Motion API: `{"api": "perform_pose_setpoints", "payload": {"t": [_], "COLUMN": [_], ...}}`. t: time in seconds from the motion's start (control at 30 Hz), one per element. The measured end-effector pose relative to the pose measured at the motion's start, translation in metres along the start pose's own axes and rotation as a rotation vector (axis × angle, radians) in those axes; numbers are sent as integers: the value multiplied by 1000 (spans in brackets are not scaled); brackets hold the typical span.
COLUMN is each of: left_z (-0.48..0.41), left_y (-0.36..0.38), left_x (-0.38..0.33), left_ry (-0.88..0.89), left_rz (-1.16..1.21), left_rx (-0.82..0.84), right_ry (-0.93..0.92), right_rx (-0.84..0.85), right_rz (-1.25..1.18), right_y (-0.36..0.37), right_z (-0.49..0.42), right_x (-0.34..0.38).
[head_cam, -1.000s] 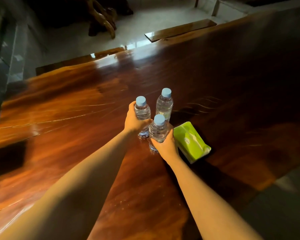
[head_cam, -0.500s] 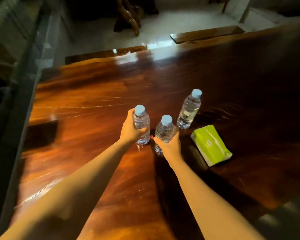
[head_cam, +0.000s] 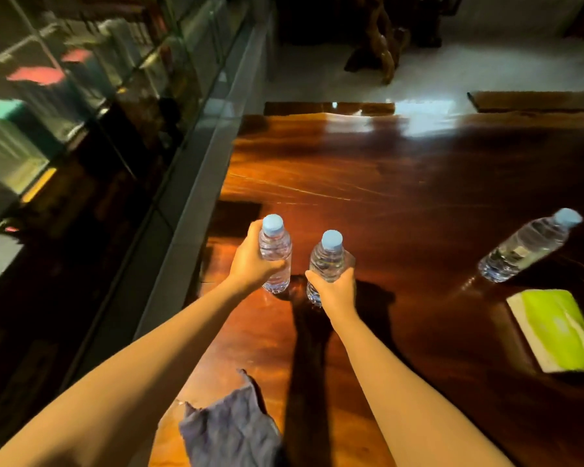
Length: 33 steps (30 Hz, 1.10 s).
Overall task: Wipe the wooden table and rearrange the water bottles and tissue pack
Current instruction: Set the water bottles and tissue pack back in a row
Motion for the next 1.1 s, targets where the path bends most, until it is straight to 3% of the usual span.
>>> {"api": "perform_pose_setpoints", "payload": {"t": [0.17, 0.47, 0.97, 1.03, 1.1], "left_z": [21, 36, 30, 33, 42], "left_y": [-52, -105, -117, -116, -111], "left_x": [24, 64, 63, 72, 88], "left_ry": [-16, -53, 3, -51, -219], "left_rz": [9, 9, 15, 5, -101], "left_rx": [-34, -38, 21, 7, 19], "right_ry": [4, -161, -165, -140, -106], "right_rx": [82, 109, 192, 239, 286], "right_rz": [47, 78, 345, 362, 402], "right_y": [56, 108, 116, 114, 106], "right_z": [24, 44, 54, 57, 60], "right_x": [0, 12, 9, 5, -1]}}
Point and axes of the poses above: each hand's wrist, its own z-axis away from the middle knuckle, its own y-axis out of the palm, x = y × z, the point moved 5 cm from there along -z, towards the middle knuckle, and after that the axes turned 3 degrees about z, right-handed, at the moved point
